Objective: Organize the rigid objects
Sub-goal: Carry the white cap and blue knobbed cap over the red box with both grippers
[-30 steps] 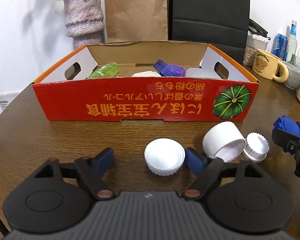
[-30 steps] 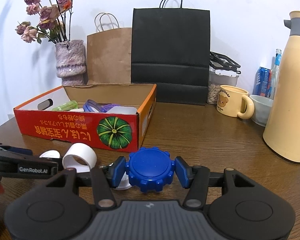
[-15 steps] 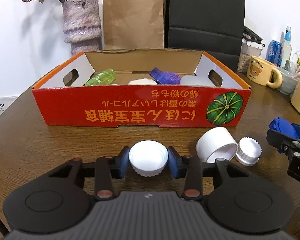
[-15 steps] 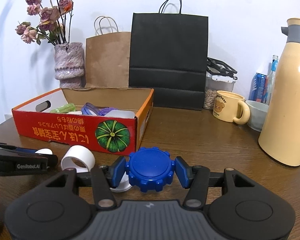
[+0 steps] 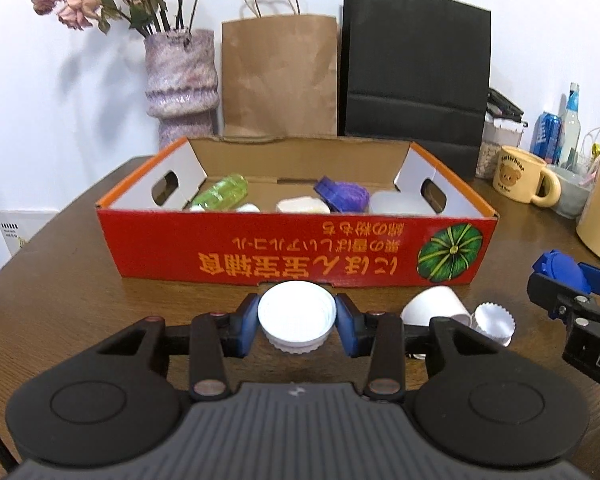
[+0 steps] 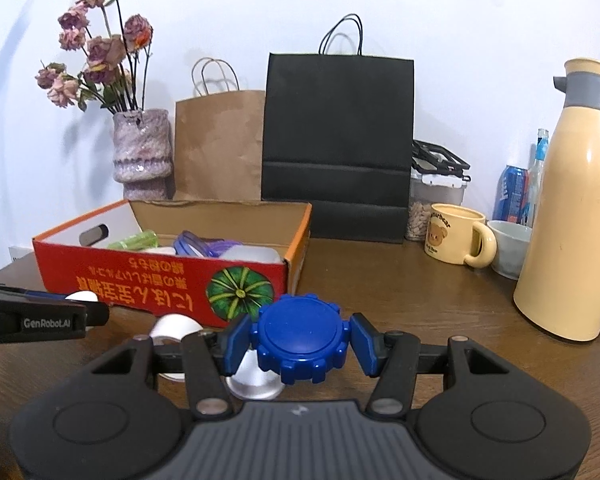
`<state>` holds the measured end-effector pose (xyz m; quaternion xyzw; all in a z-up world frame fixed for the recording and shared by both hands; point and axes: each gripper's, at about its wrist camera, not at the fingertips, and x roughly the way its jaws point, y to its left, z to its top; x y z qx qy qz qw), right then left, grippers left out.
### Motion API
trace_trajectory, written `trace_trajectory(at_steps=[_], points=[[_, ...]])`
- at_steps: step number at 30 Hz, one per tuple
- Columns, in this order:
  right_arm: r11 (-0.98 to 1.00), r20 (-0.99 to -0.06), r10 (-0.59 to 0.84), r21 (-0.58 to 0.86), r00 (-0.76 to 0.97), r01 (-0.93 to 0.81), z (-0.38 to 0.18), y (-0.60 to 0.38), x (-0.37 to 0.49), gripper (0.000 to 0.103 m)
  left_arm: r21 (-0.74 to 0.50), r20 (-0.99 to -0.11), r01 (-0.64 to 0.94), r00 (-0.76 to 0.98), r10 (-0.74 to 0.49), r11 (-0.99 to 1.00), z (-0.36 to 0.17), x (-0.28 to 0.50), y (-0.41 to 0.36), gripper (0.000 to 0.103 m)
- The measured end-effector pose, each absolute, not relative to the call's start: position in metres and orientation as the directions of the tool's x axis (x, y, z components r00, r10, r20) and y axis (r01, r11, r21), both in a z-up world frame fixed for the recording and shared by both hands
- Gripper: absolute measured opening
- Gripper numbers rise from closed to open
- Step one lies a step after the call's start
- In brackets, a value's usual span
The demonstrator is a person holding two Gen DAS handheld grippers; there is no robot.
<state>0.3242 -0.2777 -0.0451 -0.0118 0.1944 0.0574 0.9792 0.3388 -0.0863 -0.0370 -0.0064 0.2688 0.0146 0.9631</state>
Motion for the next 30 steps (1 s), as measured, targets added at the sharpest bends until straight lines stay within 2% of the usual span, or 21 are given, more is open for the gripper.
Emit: trace_trajectory(at_steps=[30], points=[[0.972,-0.287,0.229,0.016,0.93,-0.234,0.009,-0.203,0.337,0.053,-0.019,-0.385,-0.067,0.921,0.055,0.998,0.021,0.341,-0.038,0.041]])
